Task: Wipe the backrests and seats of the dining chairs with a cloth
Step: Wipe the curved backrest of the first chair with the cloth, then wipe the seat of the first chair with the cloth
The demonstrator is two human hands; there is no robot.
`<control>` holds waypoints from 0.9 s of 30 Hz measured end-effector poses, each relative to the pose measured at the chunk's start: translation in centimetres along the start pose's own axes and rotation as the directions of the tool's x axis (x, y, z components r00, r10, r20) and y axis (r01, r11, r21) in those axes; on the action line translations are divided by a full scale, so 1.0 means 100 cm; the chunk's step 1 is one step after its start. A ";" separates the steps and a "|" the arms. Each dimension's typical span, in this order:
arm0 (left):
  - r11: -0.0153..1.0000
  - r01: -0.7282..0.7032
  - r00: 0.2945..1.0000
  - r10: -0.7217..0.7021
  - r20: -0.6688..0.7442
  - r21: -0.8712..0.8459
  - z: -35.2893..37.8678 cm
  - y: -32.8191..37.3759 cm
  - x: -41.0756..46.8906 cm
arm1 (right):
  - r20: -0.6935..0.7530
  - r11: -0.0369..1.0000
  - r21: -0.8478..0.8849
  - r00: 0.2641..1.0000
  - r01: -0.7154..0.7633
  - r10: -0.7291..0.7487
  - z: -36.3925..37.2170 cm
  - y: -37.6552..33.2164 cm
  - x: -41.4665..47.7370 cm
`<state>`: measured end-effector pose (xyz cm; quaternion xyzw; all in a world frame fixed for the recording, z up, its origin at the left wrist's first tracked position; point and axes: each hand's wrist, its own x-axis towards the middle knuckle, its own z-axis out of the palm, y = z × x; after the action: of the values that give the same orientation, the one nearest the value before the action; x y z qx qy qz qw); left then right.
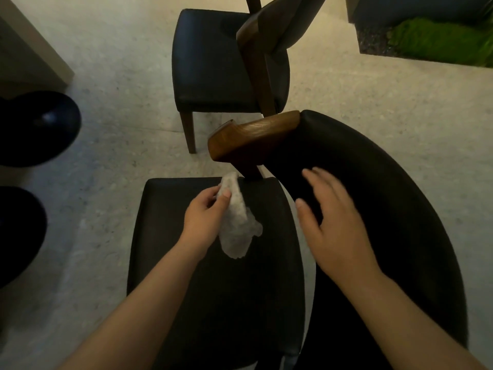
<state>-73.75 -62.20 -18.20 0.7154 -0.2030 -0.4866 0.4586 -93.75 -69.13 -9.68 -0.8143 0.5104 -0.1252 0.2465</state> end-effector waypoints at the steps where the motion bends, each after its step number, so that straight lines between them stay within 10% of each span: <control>1: 1.000 0.004 1.000 -0.004 0.022 -0.014 -0.001 0.003 -0.006 | 0.028 0.996 0.077 0.999 -0.045 0.043 0.005 -0.003 -0.008; 6: 0.999 -0.032 0.994 0.030 0.106 0.016 -0.010 0.011 -0.034 | 0.205 0.739 0.522 0.904 -0.425 0.375 0.024 -0.025 -0.037; 10: 0.992 -0.128 0.988 0.126 0.086 0.018 -0.017 0.013 -0.057 | 0.531 0.283 0.623 0.660 -0.729 0.532 0.033 -0.048 -0.055; 14: 0.982 -0.178 0.976 0.168 0.136 0.065 -0.012 0.015 -0.081 | 0.620 -0.080 0.754 0.668 -0.652 0.411 0.030 -0.058 -0.067; 19: 0.958 -0.228 0.959 0.190 0.209 0.174 -0.004 0.014 -0.096 | 0.377 0.167 0.835 0.766 -0.525 0.520 0.024 -0.052 -0.063; 27: 0.998 -0.016 0.944 -0.003 0.330 0.057 0.015 0.008 -0.102 | 0.486 0.102 0.816 0.770 -0.569 0.413 0.036 -0.017 -0.069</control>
<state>-79.43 -55.79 -12.45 0.6364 -0.2934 -0.5916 0.3986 -93.94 -61.37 -11.48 -0.2974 0.5585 -0.2530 0.7319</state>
